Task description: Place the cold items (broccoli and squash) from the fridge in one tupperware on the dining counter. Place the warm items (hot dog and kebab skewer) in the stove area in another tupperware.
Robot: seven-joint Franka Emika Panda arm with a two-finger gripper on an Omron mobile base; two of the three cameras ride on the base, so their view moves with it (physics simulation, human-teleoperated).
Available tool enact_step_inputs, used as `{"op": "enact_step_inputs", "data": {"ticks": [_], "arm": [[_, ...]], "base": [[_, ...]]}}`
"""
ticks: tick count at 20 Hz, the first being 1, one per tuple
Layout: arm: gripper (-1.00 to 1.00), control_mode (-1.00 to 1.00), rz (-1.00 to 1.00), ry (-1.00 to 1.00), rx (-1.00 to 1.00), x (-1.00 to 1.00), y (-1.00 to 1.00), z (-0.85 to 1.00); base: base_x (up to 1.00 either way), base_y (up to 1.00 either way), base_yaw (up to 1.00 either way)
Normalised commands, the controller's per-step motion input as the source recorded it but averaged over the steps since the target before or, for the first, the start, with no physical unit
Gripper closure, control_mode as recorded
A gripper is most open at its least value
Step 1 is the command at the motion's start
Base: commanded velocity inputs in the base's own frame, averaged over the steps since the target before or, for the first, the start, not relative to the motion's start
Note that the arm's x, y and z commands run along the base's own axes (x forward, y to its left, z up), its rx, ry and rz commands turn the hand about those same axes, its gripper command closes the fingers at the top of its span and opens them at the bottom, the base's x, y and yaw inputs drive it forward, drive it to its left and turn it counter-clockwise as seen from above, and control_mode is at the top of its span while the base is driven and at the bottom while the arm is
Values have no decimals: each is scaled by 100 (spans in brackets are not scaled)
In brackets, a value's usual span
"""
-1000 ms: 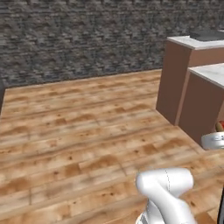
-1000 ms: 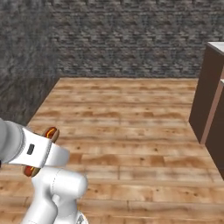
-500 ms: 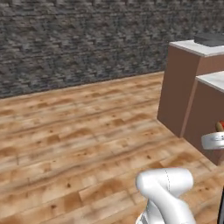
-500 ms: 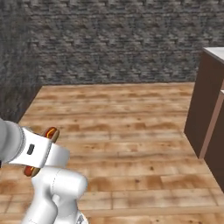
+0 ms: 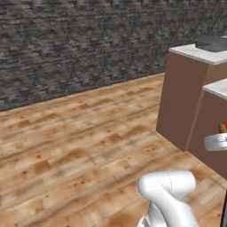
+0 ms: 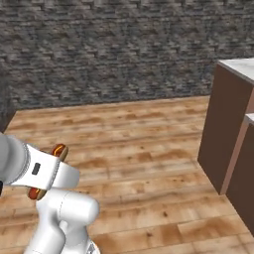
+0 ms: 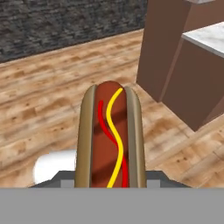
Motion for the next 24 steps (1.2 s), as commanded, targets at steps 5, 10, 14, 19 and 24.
{"op": "enact_step_inputs", "data": {"ticks": [5, 10, 14, 19, 24], "arm": [[100, 100, 0, 0, 0, 0, 0, 0], [100, 100, 0, 0, 0, 0, 0, 0], [100, 100, 0, 0, 0, 0, 0, 0], [100, 100, 0, 0, 0, 0, 0, 0], [100, 100, 0, 0, 0, 0, 0, 0]], "base": [[100, 0, -34], [100, 15, -44], [100, 43, -53], [100, 73, -55], [98, 89, -52]]}}
